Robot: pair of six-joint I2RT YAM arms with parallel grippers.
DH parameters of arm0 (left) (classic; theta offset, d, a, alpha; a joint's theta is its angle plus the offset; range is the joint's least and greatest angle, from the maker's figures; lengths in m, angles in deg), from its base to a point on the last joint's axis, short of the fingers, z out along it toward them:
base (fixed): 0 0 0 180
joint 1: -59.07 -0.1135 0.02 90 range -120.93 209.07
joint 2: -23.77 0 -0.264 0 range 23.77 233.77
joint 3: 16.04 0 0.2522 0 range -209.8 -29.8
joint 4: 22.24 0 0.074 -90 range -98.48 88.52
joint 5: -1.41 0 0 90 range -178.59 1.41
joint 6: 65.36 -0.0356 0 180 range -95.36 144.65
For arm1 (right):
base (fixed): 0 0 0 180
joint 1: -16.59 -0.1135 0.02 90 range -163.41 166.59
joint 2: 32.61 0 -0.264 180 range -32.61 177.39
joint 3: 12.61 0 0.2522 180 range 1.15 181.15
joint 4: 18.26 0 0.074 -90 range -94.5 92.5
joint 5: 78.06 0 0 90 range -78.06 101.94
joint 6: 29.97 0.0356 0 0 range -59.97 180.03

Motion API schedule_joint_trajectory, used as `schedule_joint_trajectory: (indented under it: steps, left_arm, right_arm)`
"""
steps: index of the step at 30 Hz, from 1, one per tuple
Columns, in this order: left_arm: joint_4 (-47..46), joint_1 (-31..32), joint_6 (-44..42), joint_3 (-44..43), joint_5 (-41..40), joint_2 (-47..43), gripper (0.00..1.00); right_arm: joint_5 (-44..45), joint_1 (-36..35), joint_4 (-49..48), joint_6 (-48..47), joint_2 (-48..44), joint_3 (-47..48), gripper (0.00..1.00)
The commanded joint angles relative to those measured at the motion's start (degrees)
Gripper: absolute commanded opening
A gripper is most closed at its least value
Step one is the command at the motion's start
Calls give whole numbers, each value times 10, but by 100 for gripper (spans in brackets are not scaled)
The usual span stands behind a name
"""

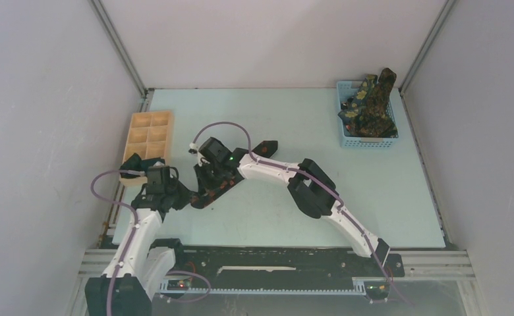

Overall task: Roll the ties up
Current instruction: Roll the tie at the center of the board.

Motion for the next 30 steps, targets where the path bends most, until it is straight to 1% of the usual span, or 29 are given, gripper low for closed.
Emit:
schedule_joint_trajectory:
  steps: [1, 5, 9, 13, 26, 30]
  left_arm:
    - [-37, 2, -14, -41, 15, 13, 0]
    - [-37, 12, -14, -49, 5, 35, 0]
    - [-36, 52, -16, -64, -15, 67, 0]
    - [-36, 73, -16, -80, -32, 97, 0]
    - [-41, 89, -31, -97, -34, 158, 0]
    - [-43, 99, -32, -99, -33, 177, 0]
  right_arm:
    - [-48, -33, -6, 17, 18, 39, 6]
    - [-51, -35, -6, 19, 20, 38, 6]
    - [-47, -33, -2, 19, 18, 29, 6]
    - [-47, -26, -10, 24, 12, 6, 6]
    - [-48, -8, -27, 24, -8, -41, 5]
    - [-31, -4, -21, 9, -23, -44, 5]
